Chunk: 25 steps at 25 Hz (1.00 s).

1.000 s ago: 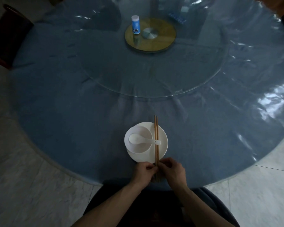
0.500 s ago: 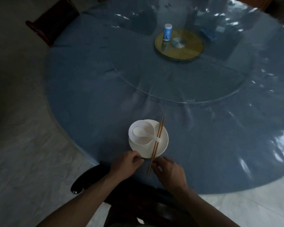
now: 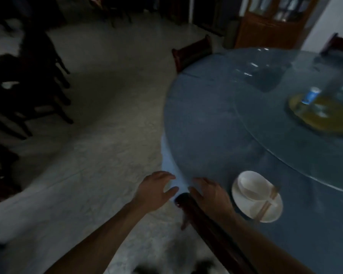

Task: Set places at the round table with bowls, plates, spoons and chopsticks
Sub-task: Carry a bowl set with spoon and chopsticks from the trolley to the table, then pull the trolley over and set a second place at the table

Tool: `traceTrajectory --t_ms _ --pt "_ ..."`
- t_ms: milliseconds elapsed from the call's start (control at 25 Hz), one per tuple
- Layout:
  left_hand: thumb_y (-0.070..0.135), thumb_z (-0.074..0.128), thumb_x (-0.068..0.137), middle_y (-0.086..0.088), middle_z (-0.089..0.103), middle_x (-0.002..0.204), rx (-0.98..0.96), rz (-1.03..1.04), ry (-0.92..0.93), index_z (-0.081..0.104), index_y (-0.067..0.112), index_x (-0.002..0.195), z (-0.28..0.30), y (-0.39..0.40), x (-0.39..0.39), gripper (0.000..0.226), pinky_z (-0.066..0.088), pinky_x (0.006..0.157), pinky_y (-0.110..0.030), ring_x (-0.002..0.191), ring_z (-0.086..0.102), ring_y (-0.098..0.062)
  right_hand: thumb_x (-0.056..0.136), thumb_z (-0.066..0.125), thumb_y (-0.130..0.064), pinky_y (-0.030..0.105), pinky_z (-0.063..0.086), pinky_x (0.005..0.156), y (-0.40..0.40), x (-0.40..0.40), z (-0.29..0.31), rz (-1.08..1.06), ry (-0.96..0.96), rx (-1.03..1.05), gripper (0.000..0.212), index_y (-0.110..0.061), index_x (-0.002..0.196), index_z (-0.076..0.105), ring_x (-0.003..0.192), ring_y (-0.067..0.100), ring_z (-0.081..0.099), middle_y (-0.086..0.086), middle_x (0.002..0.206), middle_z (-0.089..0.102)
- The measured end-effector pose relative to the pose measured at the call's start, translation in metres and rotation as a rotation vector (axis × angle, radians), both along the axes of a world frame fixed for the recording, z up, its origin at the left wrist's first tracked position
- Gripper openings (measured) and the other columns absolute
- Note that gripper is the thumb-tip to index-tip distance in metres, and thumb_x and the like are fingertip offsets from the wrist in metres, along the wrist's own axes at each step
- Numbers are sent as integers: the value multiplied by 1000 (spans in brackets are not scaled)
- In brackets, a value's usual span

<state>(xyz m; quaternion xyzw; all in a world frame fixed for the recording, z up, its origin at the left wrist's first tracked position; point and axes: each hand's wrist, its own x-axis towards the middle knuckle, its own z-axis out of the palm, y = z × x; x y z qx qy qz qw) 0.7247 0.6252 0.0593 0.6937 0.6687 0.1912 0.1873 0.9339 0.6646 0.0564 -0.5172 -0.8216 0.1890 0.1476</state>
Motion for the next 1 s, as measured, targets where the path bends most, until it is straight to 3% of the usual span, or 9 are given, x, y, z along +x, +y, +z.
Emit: traceTrajectory --t_ms 160,480,1000 --pt "52 57 90 7 57 136 30 182 84 59 25 130 8 -57 -93 48 42 101 -28 125 53 -13 92 50 -45 40 50 86 -10 -109 14 196 42 62 37 -23 118 63 103 27 64 3 113 69" --pt "56 52 90 5 59 135 18 554 137 58 26 131 16 -194 -250 51 46 100 -33 122 56 -17 94 47 -48 34 43 95 -80 -318 17 654 -43 60 43 -28 130 55 121 19 53 -5 132 59" --pt "68 38 87 5 56 139 -195 1193 148 52 31 134 -5 -356 -376 62 44 99 -40 122 57 -21 95 42 -51 35 43 94 -169 -551 10 1272 -158 33 45 -26 131 54 116 20 54 -4 130 59"
